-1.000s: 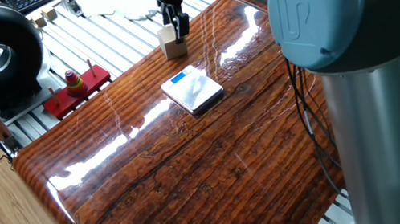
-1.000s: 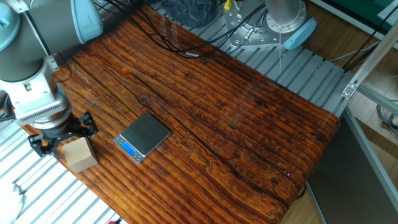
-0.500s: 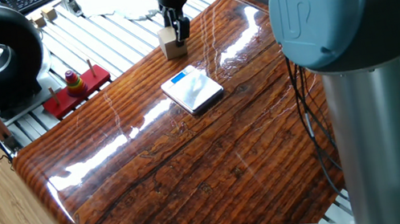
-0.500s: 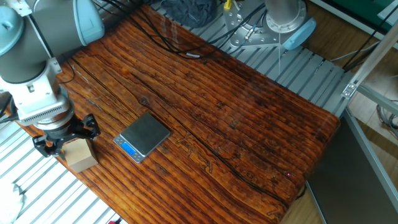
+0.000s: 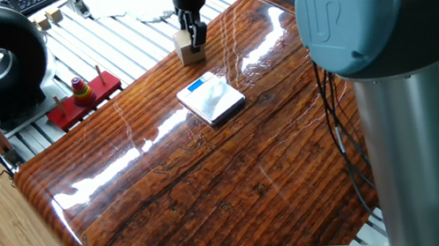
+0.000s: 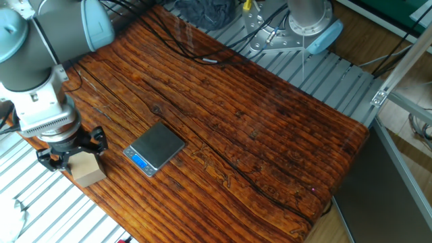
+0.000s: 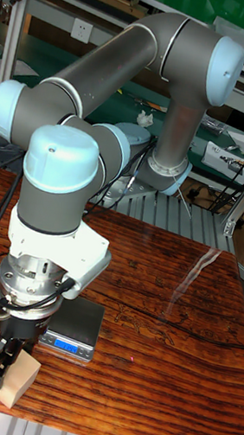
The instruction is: Place the block on the scale
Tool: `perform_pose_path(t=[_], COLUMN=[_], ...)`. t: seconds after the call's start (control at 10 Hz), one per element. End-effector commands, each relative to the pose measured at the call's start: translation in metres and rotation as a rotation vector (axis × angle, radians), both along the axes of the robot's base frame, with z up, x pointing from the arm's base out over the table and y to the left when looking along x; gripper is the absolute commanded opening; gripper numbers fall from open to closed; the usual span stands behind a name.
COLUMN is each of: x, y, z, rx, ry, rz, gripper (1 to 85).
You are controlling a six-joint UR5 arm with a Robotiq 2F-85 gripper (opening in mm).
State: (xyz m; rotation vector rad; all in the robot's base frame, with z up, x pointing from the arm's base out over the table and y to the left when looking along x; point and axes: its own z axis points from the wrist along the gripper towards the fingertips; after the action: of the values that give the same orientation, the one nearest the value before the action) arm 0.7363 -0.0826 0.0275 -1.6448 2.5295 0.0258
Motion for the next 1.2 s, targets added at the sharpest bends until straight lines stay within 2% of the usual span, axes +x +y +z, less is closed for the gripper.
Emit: perform_pose_path(t=[0.0,0.2,0.4,0.6,0.8,1.0,1.1], x=[0.004,0.005,-0.002,-0.005,-0.016,-0.021,-0.023], y=[0.001,-0.002,-0.01,-0.007,-0.006,0.001,0.004], z=[-0.002,0.004,0.018,0.027,0.043,0.046,0.049], rx=[0.012,0.015,0.036,0.053,0.055,0.074,0.076], ry=[-0.015,-0.015,0.016,0.031,0.061,0.074,0.079], rz=[-0.022,-0.036,-0.027,-0.05,-0.065,-0.137,-0.205], gripper=[58.0,51.7,46.0,30.7,28.0,24.0,20.3])
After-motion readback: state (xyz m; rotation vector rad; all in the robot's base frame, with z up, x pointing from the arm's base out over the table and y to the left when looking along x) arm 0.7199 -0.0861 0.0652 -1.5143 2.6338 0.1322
